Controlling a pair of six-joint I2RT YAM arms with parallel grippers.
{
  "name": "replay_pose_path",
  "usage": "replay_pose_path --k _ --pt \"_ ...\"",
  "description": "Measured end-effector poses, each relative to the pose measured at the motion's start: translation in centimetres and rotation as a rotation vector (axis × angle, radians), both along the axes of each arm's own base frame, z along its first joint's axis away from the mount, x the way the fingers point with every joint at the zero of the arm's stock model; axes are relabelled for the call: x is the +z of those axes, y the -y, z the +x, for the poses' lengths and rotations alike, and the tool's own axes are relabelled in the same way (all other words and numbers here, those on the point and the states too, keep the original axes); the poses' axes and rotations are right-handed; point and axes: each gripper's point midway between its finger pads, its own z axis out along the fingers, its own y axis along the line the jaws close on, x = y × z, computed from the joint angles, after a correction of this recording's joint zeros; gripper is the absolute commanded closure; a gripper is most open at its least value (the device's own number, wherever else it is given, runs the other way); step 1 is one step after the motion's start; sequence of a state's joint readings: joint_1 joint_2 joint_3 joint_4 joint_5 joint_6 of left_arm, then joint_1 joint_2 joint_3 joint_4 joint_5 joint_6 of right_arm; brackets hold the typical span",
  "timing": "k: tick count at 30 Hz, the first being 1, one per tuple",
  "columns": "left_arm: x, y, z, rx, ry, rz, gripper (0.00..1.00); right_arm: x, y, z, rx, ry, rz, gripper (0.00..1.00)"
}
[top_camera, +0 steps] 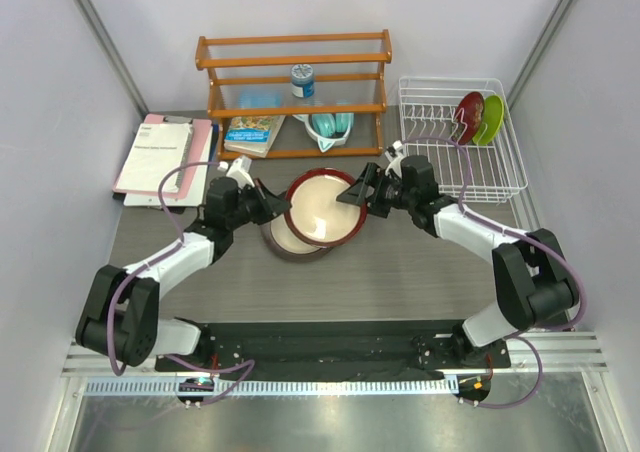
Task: Unload the plates from the dish rack
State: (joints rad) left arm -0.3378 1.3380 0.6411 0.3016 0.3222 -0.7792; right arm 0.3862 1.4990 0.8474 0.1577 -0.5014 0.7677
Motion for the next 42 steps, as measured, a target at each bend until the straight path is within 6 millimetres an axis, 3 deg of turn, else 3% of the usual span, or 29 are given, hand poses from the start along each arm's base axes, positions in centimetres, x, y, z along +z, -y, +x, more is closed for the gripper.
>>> replay_pose_path --k 12,19,27,35,42 --pt "-1.8 -3.1 -0.1 0.053 -0.049 -0.013 1.0 -0.7 -0.7 1.1 0.016 0.002 0.009 0.17" --pt "-1.8 -4.0 0.3 0.078 -0.05 -0.016 1.0 -0.7 -0.8 1.2 0.019 0.011 0.011 0.16" --pt "-2.9 -5.7 0.4 0.12 -0.074 -0.008 1.0 0.1 0.6 1.7 -0.011 0.041 -0.016 0.15" --pt "-3.6 -5.5 0.3 0.114 -0.077 -0.017 1.0 3.4 2.5 1.2 -0.045 0.114 -0.039 0.14" --pt "-6.2 -5.6 -0.1 0.127 -0.146 -0.017 1.0 10.3 4.8 0.5 -0.105 0.272 -0.075 0.11"
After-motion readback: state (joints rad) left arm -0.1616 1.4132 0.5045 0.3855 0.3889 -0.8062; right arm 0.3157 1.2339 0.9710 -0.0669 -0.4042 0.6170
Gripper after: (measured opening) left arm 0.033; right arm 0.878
